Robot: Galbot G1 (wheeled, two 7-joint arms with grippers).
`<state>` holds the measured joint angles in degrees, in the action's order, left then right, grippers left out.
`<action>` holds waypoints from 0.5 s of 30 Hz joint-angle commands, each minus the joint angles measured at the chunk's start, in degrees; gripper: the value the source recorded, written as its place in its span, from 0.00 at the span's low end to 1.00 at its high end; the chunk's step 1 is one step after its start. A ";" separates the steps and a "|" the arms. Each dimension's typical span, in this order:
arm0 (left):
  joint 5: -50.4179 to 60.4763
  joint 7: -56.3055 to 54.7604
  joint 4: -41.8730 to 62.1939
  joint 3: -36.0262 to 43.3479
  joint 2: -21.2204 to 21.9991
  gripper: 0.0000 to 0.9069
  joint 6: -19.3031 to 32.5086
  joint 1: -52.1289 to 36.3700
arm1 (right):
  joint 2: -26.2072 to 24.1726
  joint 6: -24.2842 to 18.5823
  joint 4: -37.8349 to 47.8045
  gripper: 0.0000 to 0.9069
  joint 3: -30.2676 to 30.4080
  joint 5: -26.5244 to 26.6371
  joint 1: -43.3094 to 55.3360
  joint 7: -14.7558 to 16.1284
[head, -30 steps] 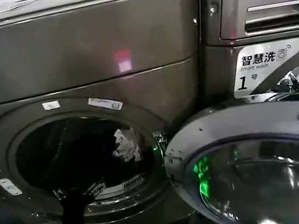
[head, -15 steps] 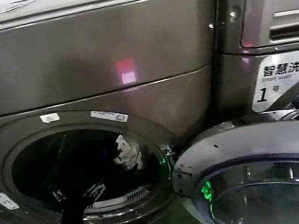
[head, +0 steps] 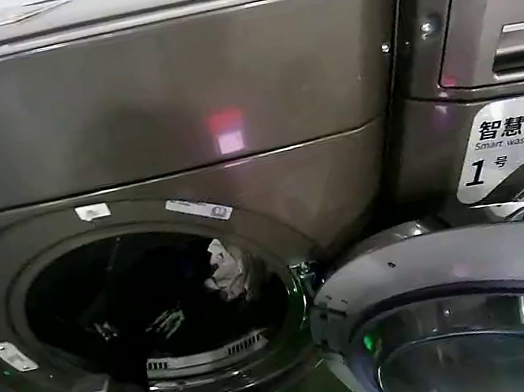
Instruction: Grasp the clothes from the dryer.
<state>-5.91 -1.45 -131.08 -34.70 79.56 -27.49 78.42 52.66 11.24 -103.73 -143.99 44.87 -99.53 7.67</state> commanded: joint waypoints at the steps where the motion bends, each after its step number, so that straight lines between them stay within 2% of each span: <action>1: -0.06 0.39 11.66 2.74 -0.15 1.00 2.29 -12.13 | -0.05 0.00 -0.04 1.00 -0.66 -0.01 -0.37 -0.12; 5: -0.07 0.38 20.86 4.45 -0.10 1.00 3.48 -20.31 | 0.00 0.01 -0.06 1.00 -0.96 -0.01 -0.57 -0.07; 6: 0.44 0.46 26.50 5.14 -0.14 1.00 4.20 -23.42 | 0.08 0.01 -0.21 1.00 -0.98 -0.01 -0.56 -0.05; 15: 0.97 0.38 45.43 7.95 0.07 1.00 6.56 -38.53 | -0.21 -0.14 0.29 1.00 -1.81 0.16 -1.17 0.05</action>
<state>-5.52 -1.13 -104.26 -29.01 79.70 -22.61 54.62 52.61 11.15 -103.58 -145.56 44.95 -100.61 7.73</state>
